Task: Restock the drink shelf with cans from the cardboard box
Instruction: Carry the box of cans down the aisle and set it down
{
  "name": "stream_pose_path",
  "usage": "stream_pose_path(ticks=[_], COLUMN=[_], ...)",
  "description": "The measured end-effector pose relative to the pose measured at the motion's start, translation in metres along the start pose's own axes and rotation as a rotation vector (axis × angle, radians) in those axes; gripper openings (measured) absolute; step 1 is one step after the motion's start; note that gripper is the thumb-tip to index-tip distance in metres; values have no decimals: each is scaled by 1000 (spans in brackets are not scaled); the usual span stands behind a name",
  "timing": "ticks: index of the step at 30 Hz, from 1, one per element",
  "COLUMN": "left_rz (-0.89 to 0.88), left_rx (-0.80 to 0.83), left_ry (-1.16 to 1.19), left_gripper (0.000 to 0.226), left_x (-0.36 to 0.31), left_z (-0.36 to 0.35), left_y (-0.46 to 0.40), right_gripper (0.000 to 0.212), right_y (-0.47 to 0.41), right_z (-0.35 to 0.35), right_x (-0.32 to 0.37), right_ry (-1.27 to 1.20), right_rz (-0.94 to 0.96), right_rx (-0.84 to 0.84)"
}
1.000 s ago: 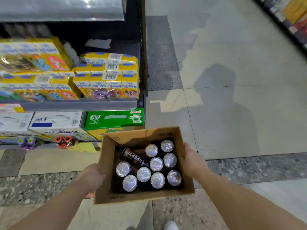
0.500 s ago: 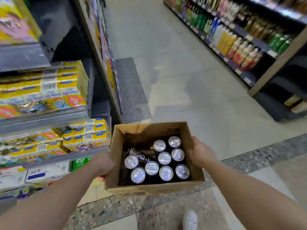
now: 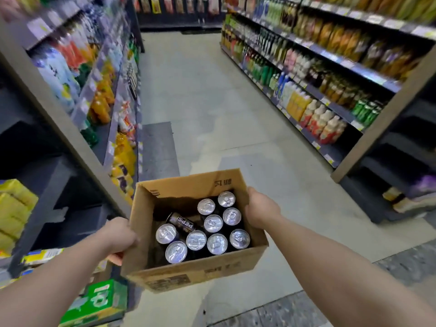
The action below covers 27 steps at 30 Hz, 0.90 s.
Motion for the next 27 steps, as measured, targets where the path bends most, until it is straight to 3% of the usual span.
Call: stream_pose_path(ticks=[3,9,19,22,27], left_rz=[24,-3,115,171,258], left_rx=[3,-18,-42,-80,-155], left_ry=[-1,-112,37,86,213], left_gripper=[4,17,32,40,43], left_x=[-45,-142,-274,-298,-335], left_z=[9,41,71,75,80], left_y=[-30,-119,-245,-280,-321], right_gripper=[43,36,37,27,32], right_y=[-58,-188,-410,-478,-570], right_z=[17,49,108,129,168], right_x=[-2,0,21,38,74], right_ry=[24,-12,-3,17,56], right_rz=[3,9,128,215,377], right_rx=[27,41,29,24,27])
Point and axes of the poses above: each hand's wrist, its own y-axis away from the middle knuckle, its own z-axis out of the back of the hand, x = y × z, the point moved 9 cm from there along -y, towards the middle knuckle, and after that the axes turned 10 degrees about y, right-handed, at the moved point
